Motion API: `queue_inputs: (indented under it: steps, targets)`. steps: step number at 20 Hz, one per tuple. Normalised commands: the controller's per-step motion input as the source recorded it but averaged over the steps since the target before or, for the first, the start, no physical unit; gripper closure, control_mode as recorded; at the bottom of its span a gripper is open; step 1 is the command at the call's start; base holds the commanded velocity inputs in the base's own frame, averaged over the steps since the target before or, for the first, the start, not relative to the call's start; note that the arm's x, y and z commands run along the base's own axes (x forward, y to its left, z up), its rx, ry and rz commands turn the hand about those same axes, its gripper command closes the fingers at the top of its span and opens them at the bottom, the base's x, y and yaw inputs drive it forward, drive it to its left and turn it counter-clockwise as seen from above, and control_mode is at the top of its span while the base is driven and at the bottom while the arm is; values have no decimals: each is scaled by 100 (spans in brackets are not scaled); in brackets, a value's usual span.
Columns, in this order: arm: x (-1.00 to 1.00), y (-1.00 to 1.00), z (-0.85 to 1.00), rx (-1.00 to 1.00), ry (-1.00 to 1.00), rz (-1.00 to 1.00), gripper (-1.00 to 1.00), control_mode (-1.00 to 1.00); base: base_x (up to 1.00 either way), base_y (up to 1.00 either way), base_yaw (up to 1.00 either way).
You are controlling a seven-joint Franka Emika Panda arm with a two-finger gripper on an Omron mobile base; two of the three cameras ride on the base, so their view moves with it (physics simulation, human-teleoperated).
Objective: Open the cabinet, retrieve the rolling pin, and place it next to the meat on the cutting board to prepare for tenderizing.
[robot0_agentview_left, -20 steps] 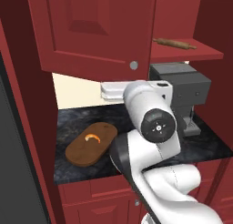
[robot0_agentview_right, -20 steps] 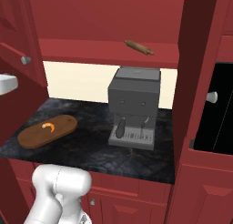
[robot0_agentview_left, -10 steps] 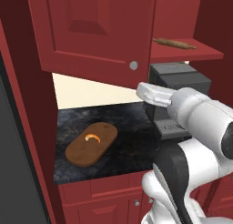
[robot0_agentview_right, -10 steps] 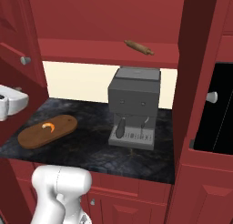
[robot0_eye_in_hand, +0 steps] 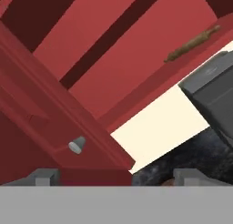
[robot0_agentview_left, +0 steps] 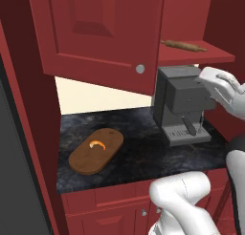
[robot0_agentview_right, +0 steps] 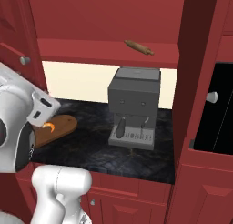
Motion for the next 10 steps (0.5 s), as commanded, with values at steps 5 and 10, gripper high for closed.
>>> queue_inputs:
  steps: [5, 10]
  targets:
    - [44, -10, 0, 34, 11, 8, -100, -100, 0, 0, 0]
    - [64, 0, -3, 33, 7, 9, -100, -100, 0, 0, 0]
